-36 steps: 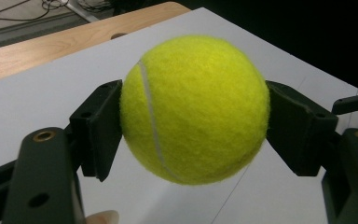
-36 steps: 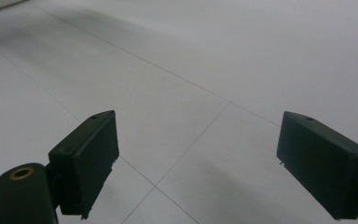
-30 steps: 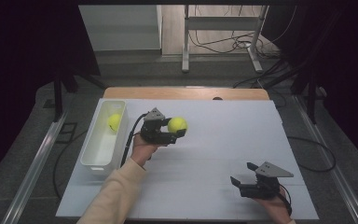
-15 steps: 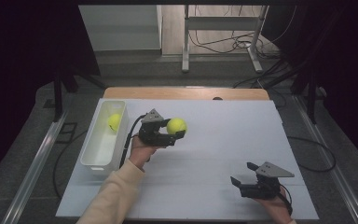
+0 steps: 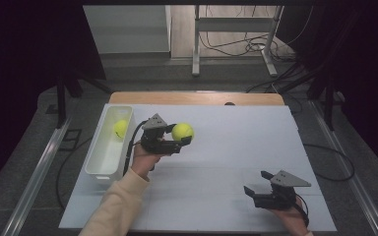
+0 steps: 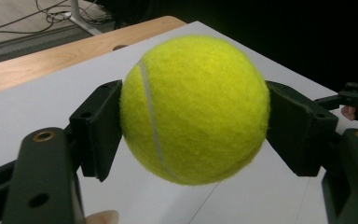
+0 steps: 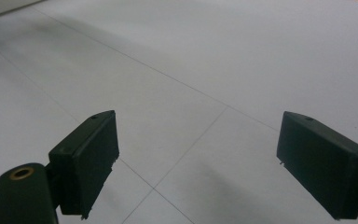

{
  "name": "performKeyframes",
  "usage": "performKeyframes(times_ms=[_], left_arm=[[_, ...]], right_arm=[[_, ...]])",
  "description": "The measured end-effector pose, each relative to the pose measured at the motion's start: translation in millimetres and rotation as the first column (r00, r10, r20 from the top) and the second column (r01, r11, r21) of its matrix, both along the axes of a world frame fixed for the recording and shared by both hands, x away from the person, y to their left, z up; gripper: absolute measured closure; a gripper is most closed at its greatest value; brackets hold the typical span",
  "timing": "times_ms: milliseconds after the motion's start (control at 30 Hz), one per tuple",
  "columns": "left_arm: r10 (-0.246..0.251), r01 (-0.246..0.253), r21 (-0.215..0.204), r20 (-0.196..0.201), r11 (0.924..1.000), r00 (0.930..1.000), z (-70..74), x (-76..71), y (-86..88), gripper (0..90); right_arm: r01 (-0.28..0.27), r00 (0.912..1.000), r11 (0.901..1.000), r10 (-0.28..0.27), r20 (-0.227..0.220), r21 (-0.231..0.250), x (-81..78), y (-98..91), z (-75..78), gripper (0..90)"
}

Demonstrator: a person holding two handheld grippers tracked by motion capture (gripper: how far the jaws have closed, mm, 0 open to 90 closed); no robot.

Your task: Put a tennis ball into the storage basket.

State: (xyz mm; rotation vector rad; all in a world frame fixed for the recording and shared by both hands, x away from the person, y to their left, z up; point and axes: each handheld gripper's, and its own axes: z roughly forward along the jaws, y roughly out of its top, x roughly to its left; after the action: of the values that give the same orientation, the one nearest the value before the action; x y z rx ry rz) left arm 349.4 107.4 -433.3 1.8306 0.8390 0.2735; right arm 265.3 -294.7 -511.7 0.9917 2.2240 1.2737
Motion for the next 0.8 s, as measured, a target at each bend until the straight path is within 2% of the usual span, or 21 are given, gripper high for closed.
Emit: performKeyframes(times_ms=[400,800], left_arm=[[0.010,-0.009,-0.027,0.026,0.9996,0.9996,11.8,-6.2,9.9,25.8],[0.034,-0.033,-0.035,0.038,0.9988,0.9987,18.7,-9.8,21.6,25.8]], right_arm=[[0.003,1.0000,1.0000,-0.003,0.000,-0.003,0.1,-0.4,0.0,13.4],[0.006,1.0000,1.0000,-0.006,0.000,-0.005,0.0,-0.4,0.1,13.4]])
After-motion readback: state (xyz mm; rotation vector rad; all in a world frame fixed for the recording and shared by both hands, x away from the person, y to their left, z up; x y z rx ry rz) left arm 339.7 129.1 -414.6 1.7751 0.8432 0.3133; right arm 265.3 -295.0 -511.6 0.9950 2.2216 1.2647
